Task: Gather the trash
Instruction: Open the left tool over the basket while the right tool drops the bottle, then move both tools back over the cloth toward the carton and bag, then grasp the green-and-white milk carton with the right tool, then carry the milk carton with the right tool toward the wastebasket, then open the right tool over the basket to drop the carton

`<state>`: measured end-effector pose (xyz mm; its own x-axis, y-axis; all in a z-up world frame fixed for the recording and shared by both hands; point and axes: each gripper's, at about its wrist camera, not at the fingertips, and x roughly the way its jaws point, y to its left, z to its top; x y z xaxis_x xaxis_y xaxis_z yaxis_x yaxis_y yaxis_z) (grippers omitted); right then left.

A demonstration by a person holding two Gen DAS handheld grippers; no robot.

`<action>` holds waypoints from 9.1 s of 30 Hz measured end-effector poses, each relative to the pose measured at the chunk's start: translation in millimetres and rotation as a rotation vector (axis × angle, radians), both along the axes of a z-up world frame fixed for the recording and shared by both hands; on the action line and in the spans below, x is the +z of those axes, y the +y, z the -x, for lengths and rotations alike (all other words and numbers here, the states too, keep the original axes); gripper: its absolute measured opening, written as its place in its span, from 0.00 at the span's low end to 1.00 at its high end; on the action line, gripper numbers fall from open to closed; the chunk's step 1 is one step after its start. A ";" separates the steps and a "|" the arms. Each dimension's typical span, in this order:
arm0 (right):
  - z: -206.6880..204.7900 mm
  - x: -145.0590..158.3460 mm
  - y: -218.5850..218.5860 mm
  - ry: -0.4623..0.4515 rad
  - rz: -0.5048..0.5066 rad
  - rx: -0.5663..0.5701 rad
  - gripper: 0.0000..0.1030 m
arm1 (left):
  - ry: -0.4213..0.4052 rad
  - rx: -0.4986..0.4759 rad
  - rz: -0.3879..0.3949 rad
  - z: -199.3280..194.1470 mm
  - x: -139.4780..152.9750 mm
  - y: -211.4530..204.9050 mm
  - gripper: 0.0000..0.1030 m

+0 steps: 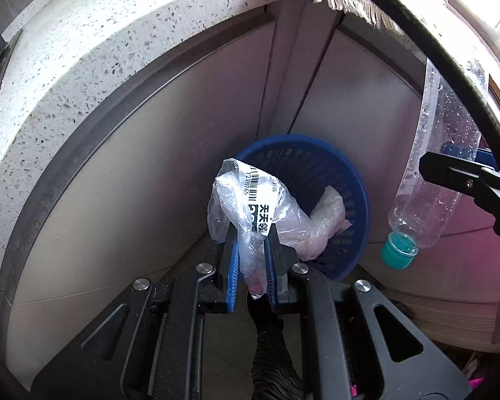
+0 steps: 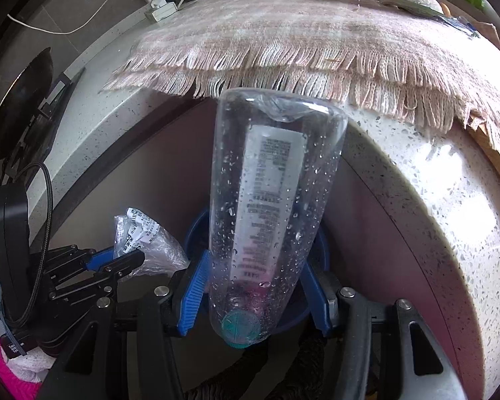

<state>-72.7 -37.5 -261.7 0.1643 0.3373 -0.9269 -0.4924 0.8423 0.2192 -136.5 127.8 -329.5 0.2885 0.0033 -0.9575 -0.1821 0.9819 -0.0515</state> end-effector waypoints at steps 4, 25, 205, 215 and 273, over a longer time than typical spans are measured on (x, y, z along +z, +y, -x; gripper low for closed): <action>0.2 -3.1 1.1 0.006 0.000 0.000 0.55 | 0.002 0.003 -0.001 -0.4 0.5 -1.7 0.12; -9.7 8.7 2.4 -0.008 0.004 0.029 0.58 | -0.020 -0.017 0.004 -2.1 23.3 -9.0 0.30; -191.0 200.2 -130.8 -0.295 -0.255 -0.253 0.39 | -0.585 0.028 0.278 -130.6 278.3 -22.2 0.02; -157.8 187.5 -134.0 -0.267 -0.242 -0.297 0.39 | -0.512 -0.028 0.319 -143.9 241.6 -33.9 0.01; -14.9 81.0 -37.5 0.038 -0.197 0.068 0.52 | -0.248 -0.007 0.085 -17.3 153.4 -17.9 0.35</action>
<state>-57.7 -75.0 -180.7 0.1016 0.5214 -0.8472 -0.5346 0.7468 0.3956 -119.2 109.9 -176.1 0.5146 -0.0770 -0.8540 -0.1465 0.9734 -0.1760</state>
